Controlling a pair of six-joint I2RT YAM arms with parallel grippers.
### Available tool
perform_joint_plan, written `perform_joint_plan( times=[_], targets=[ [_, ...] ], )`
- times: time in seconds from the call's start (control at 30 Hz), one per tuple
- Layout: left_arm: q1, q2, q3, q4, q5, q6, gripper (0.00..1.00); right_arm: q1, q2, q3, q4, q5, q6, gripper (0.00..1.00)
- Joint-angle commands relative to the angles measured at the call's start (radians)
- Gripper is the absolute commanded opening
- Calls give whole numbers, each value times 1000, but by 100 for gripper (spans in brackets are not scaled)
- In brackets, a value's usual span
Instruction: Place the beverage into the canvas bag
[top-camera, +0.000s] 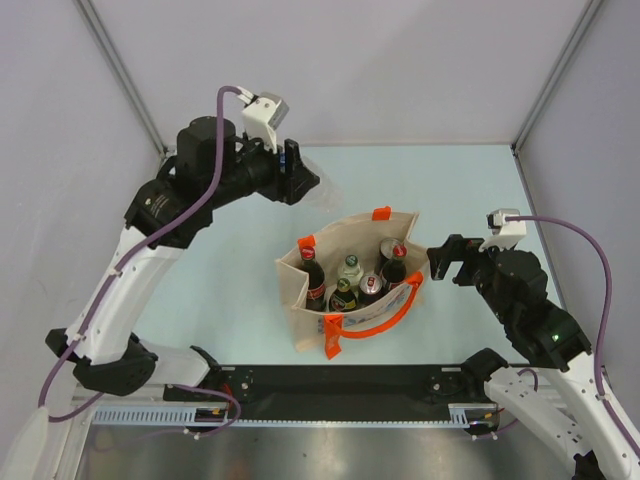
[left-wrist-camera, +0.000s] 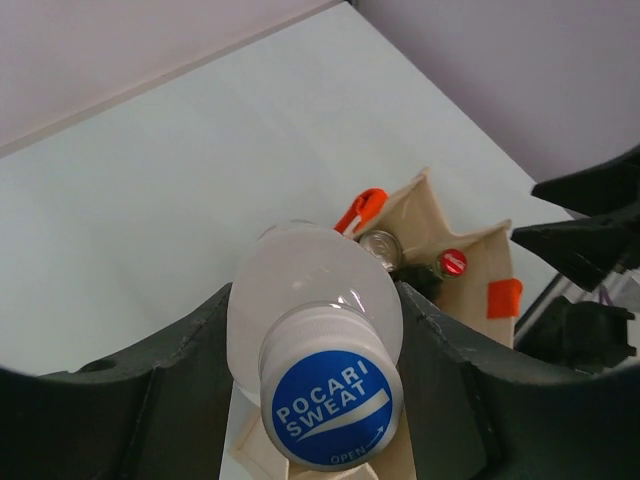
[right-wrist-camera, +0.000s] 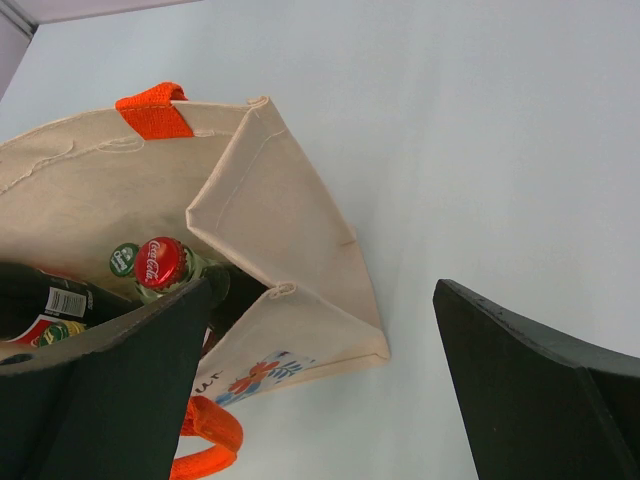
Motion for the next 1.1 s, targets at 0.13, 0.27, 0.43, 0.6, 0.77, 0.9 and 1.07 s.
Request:
perform_joint_plan(
  times=[0.13, 0.27, 0.43, 0.6, 0.77, 0.9, 1.07],
  targets=[
    [-22, -135, -9, 199, 246, -36, 0, -1, -3, 16, 13, 8, 18, 100],
    [-61, -143, -26, 181, 263, -8, 0, 1, -3, 19, 13, 8, 18, 100],
    [-123, -120, -27, 131, 237, 5, 0, -1, -1, 30, 5, 14, 7, 100],
    [-224, -112, -30, 46, 152, 31, 0, -1, -3, 36, -3, 20, 3, 100],
    [-285, -109, -44, -18, 102, 45, 0, -1, 0, 25, 6, 16, 9, 100],
    [-309, -117, -75, -52, 105, 44, 0, -2, 10, 22, 13, 10, 13, 100],
    [-325, -118, -144, -66, 132, 47, 0, 1, 16, 22, 17, 5, 15, 100]
  ],
)
